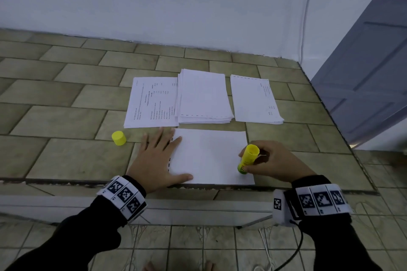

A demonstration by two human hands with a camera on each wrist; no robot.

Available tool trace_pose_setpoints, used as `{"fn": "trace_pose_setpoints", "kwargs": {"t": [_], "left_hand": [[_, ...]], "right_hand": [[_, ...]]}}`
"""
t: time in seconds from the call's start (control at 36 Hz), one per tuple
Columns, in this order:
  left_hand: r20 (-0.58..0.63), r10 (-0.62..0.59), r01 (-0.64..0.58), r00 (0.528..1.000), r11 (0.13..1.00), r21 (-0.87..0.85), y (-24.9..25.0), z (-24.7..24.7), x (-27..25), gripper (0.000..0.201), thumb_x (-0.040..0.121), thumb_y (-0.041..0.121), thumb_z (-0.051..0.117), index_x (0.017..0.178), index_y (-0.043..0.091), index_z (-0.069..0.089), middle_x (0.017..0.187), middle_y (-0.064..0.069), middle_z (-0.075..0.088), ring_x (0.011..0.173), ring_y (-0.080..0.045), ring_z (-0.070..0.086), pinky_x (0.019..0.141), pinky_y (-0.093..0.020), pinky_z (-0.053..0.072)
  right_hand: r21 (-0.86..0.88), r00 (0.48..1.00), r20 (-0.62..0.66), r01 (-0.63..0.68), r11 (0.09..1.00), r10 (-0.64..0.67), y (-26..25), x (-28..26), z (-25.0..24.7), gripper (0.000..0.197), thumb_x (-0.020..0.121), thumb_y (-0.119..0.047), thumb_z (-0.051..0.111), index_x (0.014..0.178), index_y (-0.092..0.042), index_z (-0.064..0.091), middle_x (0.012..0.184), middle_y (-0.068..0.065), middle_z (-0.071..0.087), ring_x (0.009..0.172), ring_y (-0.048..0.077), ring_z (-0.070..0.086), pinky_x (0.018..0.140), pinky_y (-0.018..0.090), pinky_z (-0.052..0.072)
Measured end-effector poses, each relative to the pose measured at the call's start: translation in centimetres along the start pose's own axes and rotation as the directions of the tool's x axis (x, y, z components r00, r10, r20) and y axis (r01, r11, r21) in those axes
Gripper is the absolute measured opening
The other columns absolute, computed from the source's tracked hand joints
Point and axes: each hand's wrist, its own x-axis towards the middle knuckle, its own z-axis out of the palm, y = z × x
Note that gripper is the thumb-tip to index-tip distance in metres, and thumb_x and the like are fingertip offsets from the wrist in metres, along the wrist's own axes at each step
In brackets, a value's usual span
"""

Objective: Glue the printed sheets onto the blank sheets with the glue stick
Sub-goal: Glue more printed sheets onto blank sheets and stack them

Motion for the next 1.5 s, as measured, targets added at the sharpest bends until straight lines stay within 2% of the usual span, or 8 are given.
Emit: {"fn": "trace_pose_setpoints", "kwargs": {"t": [0.28, 0.56, 0.61, 0.69, 0.83, 0.94, 1.11, 1.5], "left_hand": [[0.029, 0.007, -0.007, 1.0, 1.0, -0.005, 0.1, -0.2, 0.0, 0.126, 0.055, 0.103, 0.007, 0.156, 0.027, 0.017, 0.164, 0.005, 0.0, 0.151, -0.021, -0.008, 0.12, -0.054, -0.004], [-0.007, 0.025, -0.025, 1.0, 0.999, -0.038, 0.0, -0.1, -0.1, 0.126, 0.056, 0.103, 0.011, 0.154, 0.025, 0.023, 0.164, 0.003, 0.006, 0.151, -0.022, -0.005, 0.119, -0.054, -0.007], [-0.015, 0.027, -0.028, 1.0, 0.999, -0.043, -0.1, 0.0, -0.1, 0.125, 0.057, 0.103, 0.013, 0.154, 0.025, 0.025, 0.164, 0.003, 0.008, 0.151, -0.022, -0.005, 0.12, -0.054, -0.007], [-0.008, 0.024, -0.024, 1.0, 0.999, -0.044, -0.1, 0.0, -0.1, 0.124, 0.057, 0.103, 0.015, 0.154, 0.025, 0.024, 0.164, 0.004, 0.007, 0.151, -0.022, -0.005, 0.12, -0.054, -0.006], [-0.006, 0.013, -0.013, 1.0, 1.0, -0.01, -0.1, -0.1, -0.1, 0.124, 0.056, 0.103, 0.012, 0.154, 0.027, 0.024, 0.164, 0.005, 0.009, 0.151, -0.021, -0.002, 0.12, -0.054, -0.006], [-0.005, 0.019, -0.019, 1.0, 1.0, -0.005, 0.0, -0.1, 0.0, 0.124, 0.057, 0.102, 0.011, 0.153, 0.026, 0.026, 0.164, 0.003, 0.011, 0.151, -0.022, 0.0, 0.12, -0.056, -0.003], [0.015, 0.007, -0.007, 1.0, 1.0, 0.015, 0.0, -0.3, -0.1, 0.125, 0.056, 0.101, 0.004, 0.155, 0.026, 0.021, 0.164, 0.002, 0.004, 0.151, -0.023, -0.004, 0.12, -0.054, -0.006], [0.045, -0.005, 0.003, 0.999, 0.999, 0.04, 0.0, -0.1, -0.1, 0.109, 0.068, 0.091, 0.021, 0.156, 0.027, 0.014, 0.164, 0.005, -0.004, 0.151, -0.023, -0.009, 0.119, -0.054, -0.008]], "right_hand": [[-0.137, 0.992, -0.122, -0.002, 0.991, -0.015, 0.8, 5.2, -2.4, 0.014, 0.074, -0.014, 0.081, 0.081, -0.013, 0.068, 0.086, 0.001, 0.073, 0.084, 0.018, 0.069, 0.081, 0.043, 0.056], [-0.24, 0.968, -0.249, -0.032, 0.97, -0.03, 0.5, 7.0, -2.8, 0.021, 0.074, -0.014, 0.081, 0.089, -0.014, 0.067, 0.09, -0.007, 0.069, 0.082, 0.003, 0.064, 0.066, 0.004, 0.043], [-0.295, 0.959, -0.283, -0.063, 0.953, -0.024, 0.5, 6.5, -3.0, 0.032, 0.073, -0.02, 0.082, 0.098, -0.019, 0.062, 0.087, -0.008, 0.064, 0.078, 0.005, 0.06, 0.065, 0.008, 0.045], [-0.43, 0.954, -0.297, -0.161, 0.889, 0.029, 0.7, 5.6, -3.9, 0.037, 0.074, -0.03, 0.081, 0.104, -0.023, 0.061, 0.088, -0.005, 0.063, 0.081, 0.016, 0.059, 0.071, 0.028, 0.048], [-0.715, 0.962, -0.2, -0.272, 0.644, 0.184, 0.8, 4.2, -3.9, 0.028, 0.082, -0.03, 0.07, 0.108, -0.021, 0.065, 0.099, -0.004, 0.067, 0.089, 0.014, 0.061, 0.075, 0.027, 0.047], [-0.627, 0.95, -0.21, -0.313, 0.713, 0.231, 1.7, 3.6, -3.5, 0.019, 0.084, -0.025, 0.066, 0.1, -0.016, 0.067, 0.097, 0.003, 0.067, 0.086, 0.019, 0.059, 0.079, 0.036, 0.051], [-0.376, 0.849, -0.493, -0.407, 0.833, 0.192, 1.9, 3.2, -4.3, 0.036, 0.085, -0.024, 0.071, 0.112, -0.008, 0.055, 0.1, 0.004, 0.063, 0.087, 0.021, 0.058, 0.074, 0.029, 0.041], [-0.072, 0.655, -0.603, -0.614, 0.786, 0.456, 2.3, 3.2, -4.8, 0.046, 0.083, -0.028, 0.074, 0.114, -0.001, 0.053, 0.103, 0.015, 0.06, 0.102, 0.031, 0.056, 0.077, 0.033, 0.039]]}}
